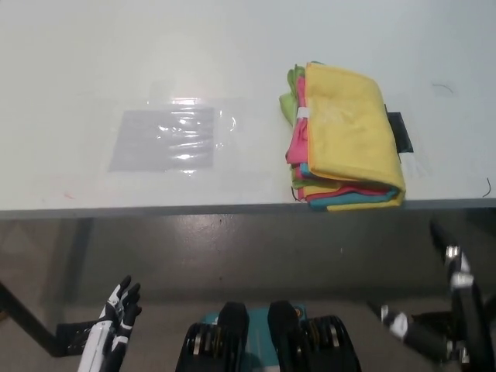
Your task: A stack of folded microfibre clothes with a single fold is kept infront of the robot. the robot uses its right hand to grab one end of the clothes and pulla it away from the other end to unfold
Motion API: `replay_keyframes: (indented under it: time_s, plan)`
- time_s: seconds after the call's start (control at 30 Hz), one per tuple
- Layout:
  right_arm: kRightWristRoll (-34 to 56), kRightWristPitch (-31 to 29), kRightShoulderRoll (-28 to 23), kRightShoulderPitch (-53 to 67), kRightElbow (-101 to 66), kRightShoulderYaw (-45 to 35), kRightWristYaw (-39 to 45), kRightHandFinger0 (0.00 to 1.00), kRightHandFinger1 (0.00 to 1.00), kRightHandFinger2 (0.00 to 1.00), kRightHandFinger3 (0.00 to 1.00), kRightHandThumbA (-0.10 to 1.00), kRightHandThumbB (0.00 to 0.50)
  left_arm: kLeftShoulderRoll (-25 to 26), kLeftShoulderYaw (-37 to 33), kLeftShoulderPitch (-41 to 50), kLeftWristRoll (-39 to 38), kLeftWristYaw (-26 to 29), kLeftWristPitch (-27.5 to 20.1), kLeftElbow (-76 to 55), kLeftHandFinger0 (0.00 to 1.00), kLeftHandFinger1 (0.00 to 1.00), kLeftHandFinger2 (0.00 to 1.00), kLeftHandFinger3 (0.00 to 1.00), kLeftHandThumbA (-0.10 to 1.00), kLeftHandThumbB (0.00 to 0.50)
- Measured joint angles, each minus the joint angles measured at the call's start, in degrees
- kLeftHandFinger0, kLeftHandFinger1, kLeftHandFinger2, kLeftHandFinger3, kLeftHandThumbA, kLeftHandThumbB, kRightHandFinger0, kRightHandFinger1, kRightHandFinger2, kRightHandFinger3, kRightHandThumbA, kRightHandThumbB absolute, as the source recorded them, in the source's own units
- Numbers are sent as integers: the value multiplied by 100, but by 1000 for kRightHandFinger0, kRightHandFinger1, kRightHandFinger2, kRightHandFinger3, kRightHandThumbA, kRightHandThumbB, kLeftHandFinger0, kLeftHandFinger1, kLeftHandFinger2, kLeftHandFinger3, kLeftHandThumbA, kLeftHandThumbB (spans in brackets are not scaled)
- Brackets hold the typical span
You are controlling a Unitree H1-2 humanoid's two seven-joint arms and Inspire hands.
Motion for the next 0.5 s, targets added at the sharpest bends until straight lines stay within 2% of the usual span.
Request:
replay_keyframes:
  time_s: [0.07,0.23,0.4,0.43,0.5]
  plan:
    - [-227,231,8,-404,-235,8,52,1000,1000,1000,1000,1000,273,0,-7,0,12,0,0,0,1000,1000,1000,1000,885,238]
    - [-792,836,93,-1460,-253,51,147,1000,1000,1000,1000,972,241,10,-25,4,72,-1,0,-7,1000,1000,1000,1000,884,252]
    - [-1239,1383,161,-2581,538,109,142,1000,1000,1000,1000,972,251,45,-60,5,133,-13,-1,-100,1000,1000,1000,1000,881,261]
    - [-1303,1480,160,-2734,768,113,139,1000,1000,1000,1000,1000,262,55,-66,3,141,-14,-1,-103,1000,1000,1000,1000,884,263]
    - [-1391,1616,158,-2970,1135,128,129,1000,1000,1000,1000,1000,252,70,-68,11,163,-13,-2,-103,1000,1000,1000,1000,896,266]
